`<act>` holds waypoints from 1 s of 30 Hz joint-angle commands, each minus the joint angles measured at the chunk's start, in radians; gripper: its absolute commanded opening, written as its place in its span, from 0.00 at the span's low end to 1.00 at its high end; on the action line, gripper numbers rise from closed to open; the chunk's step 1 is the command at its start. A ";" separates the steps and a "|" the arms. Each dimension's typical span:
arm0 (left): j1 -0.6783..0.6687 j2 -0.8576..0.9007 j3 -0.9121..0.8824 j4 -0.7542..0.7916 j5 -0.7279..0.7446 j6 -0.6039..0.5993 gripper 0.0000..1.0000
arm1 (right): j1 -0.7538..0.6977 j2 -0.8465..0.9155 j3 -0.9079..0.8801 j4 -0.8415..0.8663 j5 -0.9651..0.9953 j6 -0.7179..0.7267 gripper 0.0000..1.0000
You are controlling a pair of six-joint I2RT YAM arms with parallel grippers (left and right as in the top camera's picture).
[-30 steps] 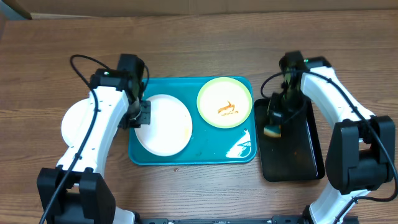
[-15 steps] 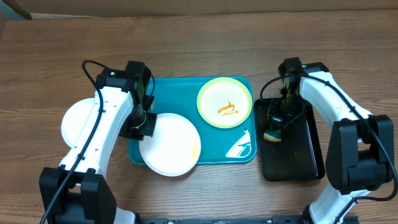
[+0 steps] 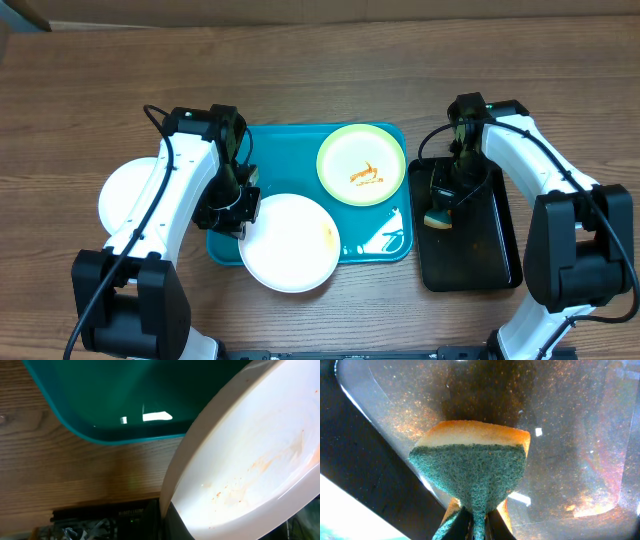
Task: Clean dirty plates on tray and stack at the side
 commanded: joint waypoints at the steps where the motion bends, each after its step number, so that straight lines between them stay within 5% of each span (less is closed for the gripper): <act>1: 0.012 0.008 0.028 -0.003 -0.121 -0.116 0.04 | 0.002 -0.029 0.003 -0.001 -0.010 -0.016 0.04; 3: 0.035 0.008 0.056 -0.003 -0.258 -0.242 0.04 | 0.002 -0.029 0.003 -0.001 -0.010 -0.016 0.04; 5: 0.055 0.008 0.083 0.007 -0.228 -0.279 0.04 | 0.002 -0.029 0.003 -0.001 -0.010 -0.016 0.04; 9: 0.063 0.008 0.093 0.072 -0.022 -0.127 0.04 | 0.002 -0.029 0.003 -0.001 -0.010 -0.016 0.04; 17: 0.059 0.008 0.093 0.034 -0.159 -0.216 0.04 | 0.002 -0.029 0.003 0.000 -0.009 -0.020 0.04; 22: 0.059 0.008 0.093 0.011 -0.021 -0.090 0.04 | 0.002 -0.029 0.003 0.000 -0.010 -0.020 0.04; 26: 0.059 0.008 0.093 0.017 -0.207 -0.278 0.04 | 0.002 -0.029 0.003 0.000 -0.010 -0.020 0.04; 28: 0.059 0.008 0.093 0.044 -0.078 -0.141 0.04 | 0.002 -0.029 0.003 -0.001 -0.009 -0.020 0.04; 30: 0.060 0.008 0.093 0.045 -0.098 -0.160 0.04 | 0.002 -0.029 0.003 -0.001 -0.009 -0.021 0.04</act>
